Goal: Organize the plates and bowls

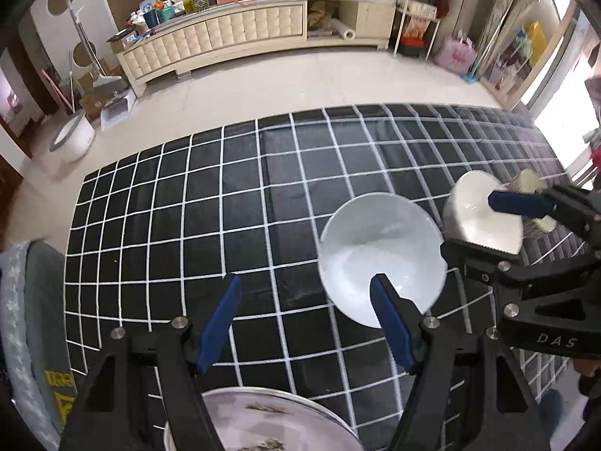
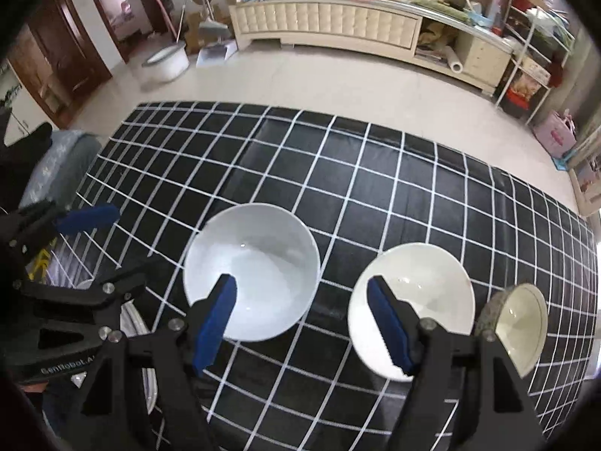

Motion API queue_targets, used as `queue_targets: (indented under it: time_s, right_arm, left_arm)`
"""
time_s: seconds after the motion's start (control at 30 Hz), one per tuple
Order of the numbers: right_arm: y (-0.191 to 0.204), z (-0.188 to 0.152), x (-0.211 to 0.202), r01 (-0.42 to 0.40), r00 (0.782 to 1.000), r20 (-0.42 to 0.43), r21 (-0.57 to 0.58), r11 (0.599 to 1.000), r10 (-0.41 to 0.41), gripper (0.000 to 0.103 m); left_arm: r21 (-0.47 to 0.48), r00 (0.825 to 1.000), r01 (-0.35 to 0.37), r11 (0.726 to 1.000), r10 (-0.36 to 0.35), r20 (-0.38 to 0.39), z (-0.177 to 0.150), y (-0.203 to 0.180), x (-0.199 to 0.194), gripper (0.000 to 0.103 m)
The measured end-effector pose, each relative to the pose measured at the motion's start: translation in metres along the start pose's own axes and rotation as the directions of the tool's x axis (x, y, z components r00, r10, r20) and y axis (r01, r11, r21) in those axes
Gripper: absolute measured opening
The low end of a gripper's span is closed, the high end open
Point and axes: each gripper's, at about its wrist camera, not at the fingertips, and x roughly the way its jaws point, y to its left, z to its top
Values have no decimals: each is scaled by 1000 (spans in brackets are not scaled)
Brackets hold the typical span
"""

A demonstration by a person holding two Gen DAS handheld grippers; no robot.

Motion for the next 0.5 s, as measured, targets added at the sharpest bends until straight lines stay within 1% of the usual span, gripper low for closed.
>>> queue_targets:
  time_s: [0.13, 0.2, 0.23, 0.27, 0.3, 0.33, 0.4, 0.47, 0.5]
  right_arm:
    - [1, 6, 11, 8, 1000, -2, -19, 1000, -8, 65]
    - [2, 8, 19, 16, 1000, -14, -42, 999, -16, 61]
    - [1, 9, 22, 15, 1000, -20, -43, 999, -16, 56]
    - [-1, 11, 27, 5, 999, -32, -45, 999, -7, 52]
    - [-3, 13, 31, -2, 999, -44, -46, 999, 0, 52]
    - [-4, 14, 35, -1, 999, -48, -47, 999, -1, 50]
    - [-6, 16, 42, 12, 998, -60, -45, 999, -14, 46]
    - [-7, 16, 46, 21, 998, -63, -39, 999, -24, 40]
    - [-6, 15, 47, 24, 998, -56, -38, 999, -26, 39]
  left_arm:
    - [5, 999, 21, 1000, -21, -25, 5, 3, 15, 68]
    - [10, 999, 12, 1000, -11, -36, 5, 5, 22, 62]
    - [11, 999, 4, 1000, -4, -42, 5, 6, 25, 60]
    - [6, 999, -3, 1000, 3, -47, 6, 7, 29, 56]
    - [-4, 998, -5, 1000, 5, -59, 6, 8, 33, 53]
    - [-12, 997, -2, 1000, 1, -72, 6, 10, 35, 52]
    - [-7, 996, 20, 1000, -20, -93, 5, 10, 41, 47]
    - [-6, 995, 12, 1000, -13, -97, 4, 10, 46, 46]
    - [-10, 994, 13, 1000, -13, -105, 3, 11, 49, 45]
